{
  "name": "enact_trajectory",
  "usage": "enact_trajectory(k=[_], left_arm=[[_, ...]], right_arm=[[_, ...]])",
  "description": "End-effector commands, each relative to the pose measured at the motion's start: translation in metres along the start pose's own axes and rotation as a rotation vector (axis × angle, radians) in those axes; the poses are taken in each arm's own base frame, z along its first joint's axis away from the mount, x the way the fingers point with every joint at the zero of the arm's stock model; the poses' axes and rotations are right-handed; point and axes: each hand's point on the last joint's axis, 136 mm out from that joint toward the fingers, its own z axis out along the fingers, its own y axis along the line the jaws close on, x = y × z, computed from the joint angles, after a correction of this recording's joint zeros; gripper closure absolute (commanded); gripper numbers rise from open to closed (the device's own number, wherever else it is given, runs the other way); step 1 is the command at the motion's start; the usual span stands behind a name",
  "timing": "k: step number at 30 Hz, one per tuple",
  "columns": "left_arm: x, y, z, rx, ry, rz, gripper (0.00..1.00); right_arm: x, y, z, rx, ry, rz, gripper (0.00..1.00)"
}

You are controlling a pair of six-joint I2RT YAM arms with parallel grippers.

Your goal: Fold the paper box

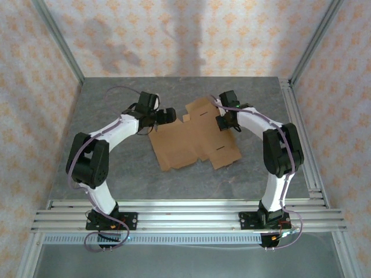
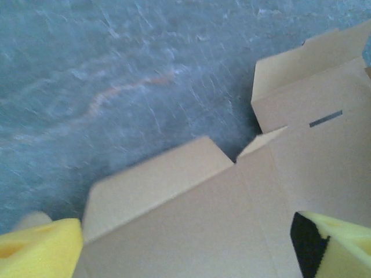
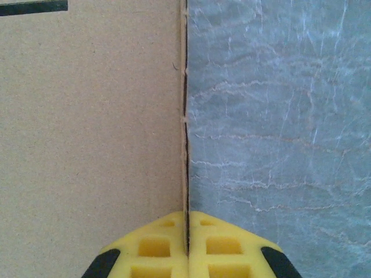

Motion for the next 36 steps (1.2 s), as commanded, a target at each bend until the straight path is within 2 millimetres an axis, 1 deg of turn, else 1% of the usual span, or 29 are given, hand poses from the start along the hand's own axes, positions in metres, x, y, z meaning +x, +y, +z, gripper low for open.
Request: enact_trajectory(k=[1, 3, 6, 9, 14, 15, 16, 19, 20, 22, 24, 27, 31, 36], left_arm=[[-0.001, 0.012, -0.005, -0.033, -0.021, -0.022, 0.0], [-0.004, 0.013, -0.008, -0.03, -0.031, -0.031, 0.0], [-0.008, 0.015, -0.01, -0.029, -0.038, -0.039, 0.0], [-0.01, 0.017, -0.009, -0.03, -0.029, -0.038, 0.0], [-0.009, 0.017, -0.008, -0.037, -0.018, -0.026, 0.0], [-0.009, 0.018, -0.008, -0.036, -0.016, -0.027, 0.0], [-0.008, 0.018, -0.008, -0.037, -0.014, -0.025, 0.0], [-0.004, 0.02, -0.009, -0.04, -0.006, -0.026, 0.0], [-0.003, 0.02, -0.009, -0.039, -0.003, -0.026, 0.0], [-0.002, 0.02, -0.01, -0.037, -0.001, -0.024, 0.0], [-0.002, 0.018, -0.011, -0.03, -0.002, -0.022, 0.0], [-0.004, 0.016, -0.013, -0.025, -0.007, -0.017, 0.0], [-0.003, 0.016, -0.013, -0.022, -0.003, -0.016, 0.0], [-0.003, 0.014, -0.014, -0.015, -0.002, -0.011, 0.0]], right_arm=[[-0.02, -0.007, -0.024, 0.085, -0.049, -0.125, 1.0], [-0.023, -0.005, -0.025, 0.1, -0.056, -0.161, 1.0], [-0.027, 0.005, -0.026, 0.081, -0.078, -0.204, 1.0], [-0.023, 0.02, -0.023, -0.011, -0.044, -0.217, 1.0], [-0.009, 0.052, -0.006, -0.199, 0.055, -0.219, 1.0], [-0.008, 0.055, -0.003, -0.213, 0.068, -0.205, 0.96], [-0.008, 0.057, -0.002, -0.226, 0.075, -0.193, 0.86], [-0.013, 0.054, -0.004, -0.233, 0.048, -0.151, 0.64], [-0.015, 0.053, -0.007, -0.237, 0.033, -0.137, 0.6], [-0.016, 0.046, -0.014, -0.246, 0.003, -0.096, 0.57], [-0.013, 0.039, -0.018, -0.251, -0.015, -0.058, 0.53], [-0.003, 0.03, -0.023, -0.26, -0.034, -0.022, 0.49], [0.016, 0.025, -0.018, -0.291, -0.008, -0.01, 0.46], [0.02, 0.03, -0.004, -0.328, 0.017, -0.011, 0.46]])
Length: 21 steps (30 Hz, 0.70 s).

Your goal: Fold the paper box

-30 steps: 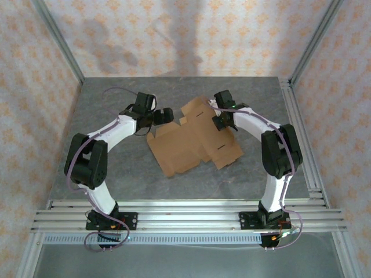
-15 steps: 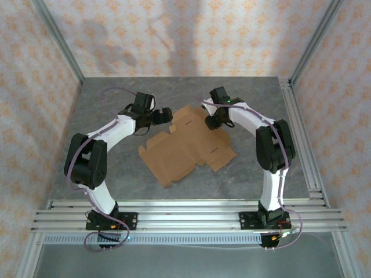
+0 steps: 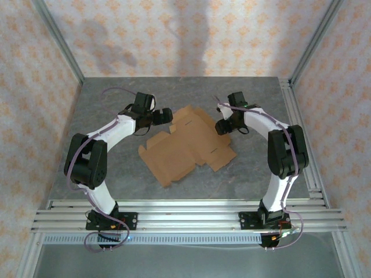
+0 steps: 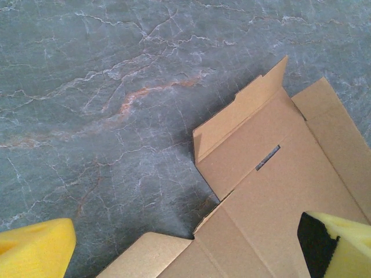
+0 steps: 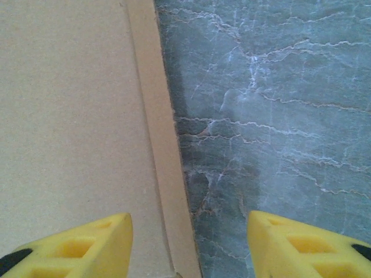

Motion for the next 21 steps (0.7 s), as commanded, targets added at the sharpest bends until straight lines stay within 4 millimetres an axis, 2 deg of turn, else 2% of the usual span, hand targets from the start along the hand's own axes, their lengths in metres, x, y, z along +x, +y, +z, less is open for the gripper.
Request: enact_trajectory(k=[1, 9, 12, 17, 21], left_arm=[[-0.005, -0.003, -0.013, 0.012, -0.01, 0.012, 0.0], [-0.001, 0.001, -0.011, -0.001, 0.002, 0.019, 0.0], [-0.001, 0.0, -0.01, 0.004, 0.003, 0.017, 0.0], [-0.001, -0.001, -0.011, 0.01, 0.006, 0.021, 0.0], [0.0, 0.0, -0.013, 0.004, 0.009, 0.027, 0.0]], right_arm=[[-0.006, 0.007, 0.011, -0.048, -0.006, -0.013, 0.46], [-0.016, 0.007, 0.038, -0.103, 0.031, -0.014, 0.52], [-0.018, 0.007, 0.042, -0.114, 0.051, -0.026, 0.6], [-0.019, 0.009, 0.042, -0.119, 0.049, -0.039, 0.81], [-0.019, 0.011, 0.043, -0.132, 0.052, -0.047, 0.78]])
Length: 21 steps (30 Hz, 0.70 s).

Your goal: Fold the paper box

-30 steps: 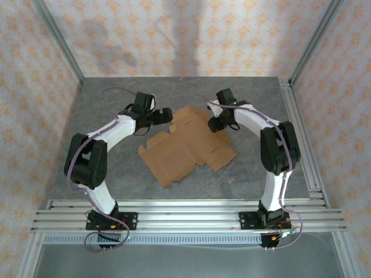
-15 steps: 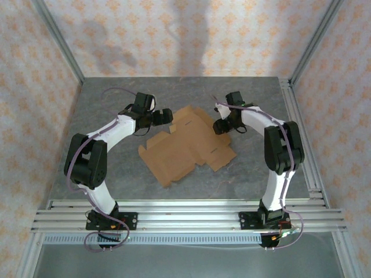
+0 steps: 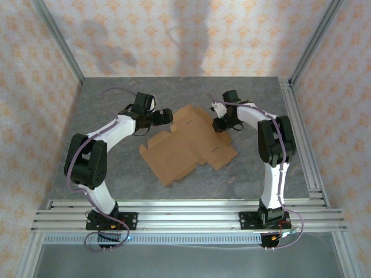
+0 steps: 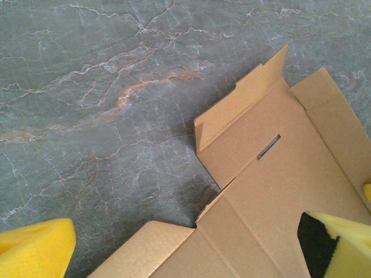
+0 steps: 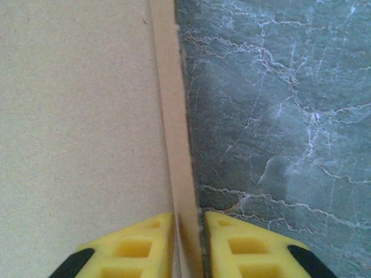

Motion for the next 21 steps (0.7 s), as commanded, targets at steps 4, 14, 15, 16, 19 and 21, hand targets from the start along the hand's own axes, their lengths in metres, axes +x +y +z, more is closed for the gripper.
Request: enact_trajectory(k=[4, 14, 15, 16, 19, 21], left_arm=[[-0.0026, 0.001, -0.0133, -0.005, -0.005, 0.027, 0.0], [-0.0021, 0.0016, -0.0151, -0.01, -0.003, 0.029, 0.0], [-0.0016, 0.0021, -0.0149, -0.011, -0.002, 0.03, 0.0], [-0.0013, 0.0023, -0.0153, -0.012, -0.002, 0.031, 0.0], [-0.0011, 0.0029, -0.0154, -0.015, -0.001, 0.032, 0.0], [-0.0012, 0.0033, -0.0159, -0.018, -0.002, 0.034, 0.0]], right_arm=[[-0.0028, 0.0079, 0.0006, -0.027, 0.015, -0.029, 0.76], [-0.0025, 0.0077, 0.0049, -0.036, 0.04, -0.032, 0.86], [-0.0032, 0.008, 0.005, -0.037, 0.041, -0.035, 0.85], [-0.0031, 0.0078, 0.0057, -0.038, 0.044, -0.036, 0.82], [-0.0047, 0.0072, 0.0077, -0.036, 0.048, -0.041, 0.78], [-0.0046, 0.0063, 0.009, -0.035, 0.055, -0.04, 0.83]])
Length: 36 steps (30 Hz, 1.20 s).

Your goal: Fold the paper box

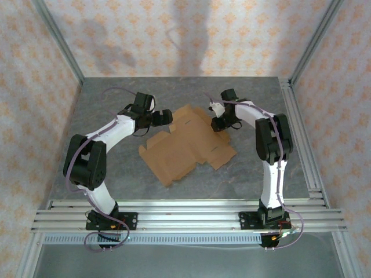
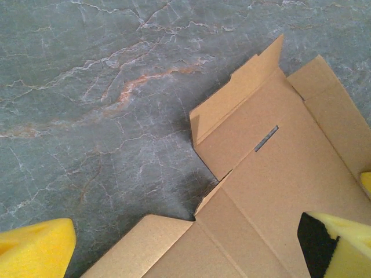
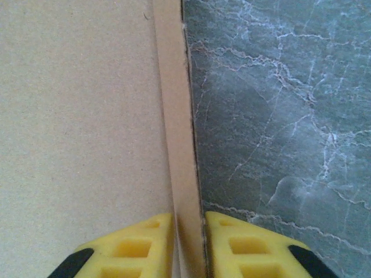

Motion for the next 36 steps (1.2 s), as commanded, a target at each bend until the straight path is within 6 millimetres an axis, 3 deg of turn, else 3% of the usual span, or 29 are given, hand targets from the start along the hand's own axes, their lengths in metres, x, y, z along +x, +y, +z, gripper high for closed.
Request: enact_trajectory(k=[1, 3, 4, 9, 13, 19, 23, 27, 36], left_arm=[[-0.003, 0.003, -0.011, -0.013, -0.013, 0.011, 0.0], [-0.004, 0.003, -0.012, -0.014, -0.014, 0.01, 0.0], [-0.005, 0.003, -0.012, -0.013, -0.017, 0.011, 0.0], [-0.008, 0.005, -0.016, -0.027, -0.031, 0.015, 0.0], [-0.014, 0.011, -0.019, -0.03, -0.062, -0.031, 0.0], [-0.047, 0.029, -0.031, -0.059, -0.186, -0.118, 0.0], [-0.06, 0.043, -0.026, -0.069, -0.211, -0.183, 0.0], [-0.059, 0.055, -0.024, -0.091, -0.251, -0.169, 0.0], [-0.047, 0.065, -0.044, -0.131, -0.254, -0.148, 0.0]], right_arm=[[0.0, 0.004, 0.002, -0.013, 0.026, -0.016, 0.85], [-0.001, 0.001, 0.002, 0.001, 0.024, -0.021, 0.99], [-0.001, -0.001, 0.001, 0.013, 0.021, -0.025, 1.0], [-0.004, -0.004, -0.01, 0.085, 0.019, -0.065, 1.0], [-0.005, -0.013, -0.025, 0.247, 0.026, -0.152, 1.0], [-0.019, -0.028, -0.053, 0.505, -0.043, -0.218, 1.0], [-0.029, -0.031, -0.079, 0.672, -0.069, -0.273, 1.0], [-0.041, -0.029, -0.1, 0.824, -0.111, -0.379, 1.0], [-0.066, -0.014, -0.113, 1.027, -0.178, -0.575, 1.0]])
